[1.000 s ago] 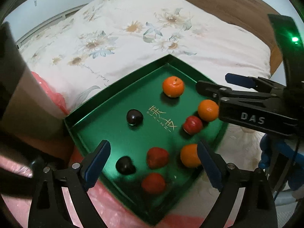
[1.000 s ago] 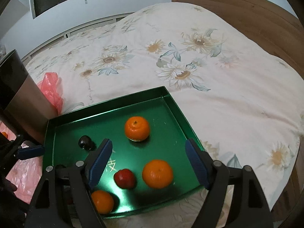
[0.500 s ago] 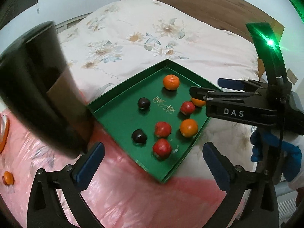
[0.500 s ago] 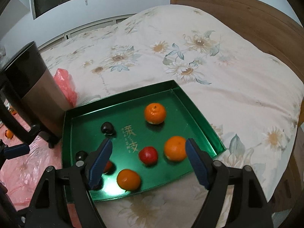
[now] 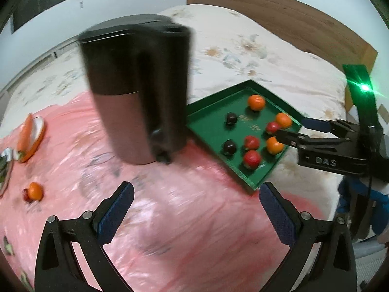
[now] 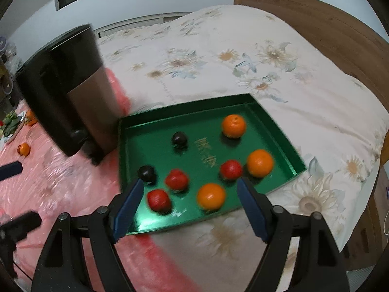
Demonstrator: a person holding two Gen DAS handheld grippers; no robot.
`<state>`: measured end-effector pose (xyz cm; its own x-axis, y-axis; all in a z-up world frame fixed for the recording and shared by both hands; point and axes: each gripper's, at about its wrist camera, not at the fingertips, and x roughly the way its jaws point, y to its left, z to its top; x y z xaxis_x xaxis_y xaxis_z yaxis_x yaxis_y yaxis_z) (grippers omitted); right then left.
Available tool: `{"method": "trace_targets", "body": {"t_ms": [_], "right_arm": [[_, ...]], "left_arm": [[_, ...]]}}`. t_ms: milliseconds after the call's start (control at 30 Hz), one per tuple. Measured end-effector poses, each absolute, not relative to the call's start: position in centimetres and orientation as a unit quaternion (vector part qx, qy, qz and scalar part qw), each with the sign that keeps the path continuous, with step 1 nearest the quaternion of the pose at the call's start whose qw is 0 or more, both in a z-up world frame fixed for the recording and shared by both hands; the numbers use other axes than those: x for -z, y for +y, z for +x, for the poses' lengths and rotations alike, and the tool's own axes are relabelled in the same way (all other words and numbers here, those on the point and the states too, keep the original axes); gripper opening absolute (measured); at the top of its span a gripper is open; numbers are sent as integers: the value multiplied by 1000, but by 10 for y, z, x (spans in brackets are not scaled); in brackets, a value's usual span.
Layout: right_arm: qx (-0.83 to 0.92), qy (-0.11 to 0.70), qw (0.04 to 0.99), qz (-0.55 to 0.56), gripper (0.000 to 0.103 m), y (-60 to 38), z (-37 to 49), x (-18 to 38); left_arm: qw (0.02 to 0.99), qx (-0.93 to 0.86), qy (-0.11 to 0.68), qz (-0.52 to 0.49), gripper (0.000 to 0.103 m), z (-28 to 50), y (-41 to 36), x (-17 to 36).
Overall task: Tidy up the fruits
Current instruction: 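Move both open grippers back toward the last apple and orange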
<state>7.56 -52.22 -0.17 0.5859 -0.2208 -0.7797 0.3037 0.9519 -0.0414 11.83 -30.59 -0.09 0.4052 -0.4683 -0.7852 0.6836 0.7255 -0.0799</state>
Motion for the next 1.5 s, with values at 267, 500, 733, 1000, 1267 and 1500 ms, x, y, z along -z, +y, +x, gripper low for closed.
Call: {"method": "trace_targets", "body": {"t_ms": [267,500,733,1000,1267,1500], "right_arm": [[103,442,890,38,103,-467,72,5],[57,434,899,18,103,-422,79,3],[17,452,892,6,103,-390,87,14],[-12,458,889,-5,103,-361,100,23],[-50,462,885,-14,103,-331,112,29],[-109,464,878,-30,103,-293,127,37]], "left_arm": [[856,276,420,119,101,127,-235,1],[873,213,429,90,101,136,-183,5],[880,174,433,88,101,147,-157,7],[892,137,422,88,101,156,-122,6],[884,113,444,93,101,168,-89,16],[875,94,468,84,101,184,-56,27]]}}
